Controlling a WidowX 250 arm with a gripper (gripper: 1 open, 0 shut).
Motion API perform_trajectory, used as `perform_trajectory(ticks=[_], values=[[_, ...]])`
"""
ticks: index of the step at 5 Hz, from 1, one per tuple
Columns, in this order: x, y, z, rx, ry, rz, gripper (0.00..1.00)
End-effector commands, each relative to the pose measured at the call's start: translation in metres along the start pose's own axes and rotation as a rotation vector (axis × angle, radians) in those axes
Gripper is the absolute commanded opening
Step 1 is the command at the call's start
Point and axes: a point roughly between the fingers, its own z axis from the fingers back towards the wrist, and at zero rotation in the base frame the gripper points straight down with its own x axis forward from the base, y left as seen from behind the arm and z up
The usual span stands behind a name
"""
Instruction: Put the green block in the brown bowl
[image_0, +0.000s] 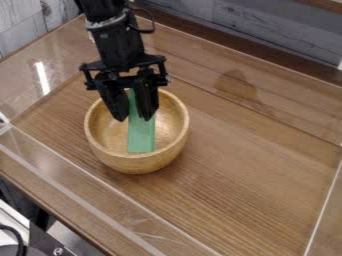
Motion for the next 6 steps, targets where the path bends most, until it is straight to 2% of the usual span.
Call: perform_trajectory(ticks=[1, 6], values=[[0.0032, 0.0010, 0.0046, -0.007, -0.027, -0.007, 0.00], [0.0056, 0.0033, -0.0045, -0.037, 0.011, 0.008, 0.00]])
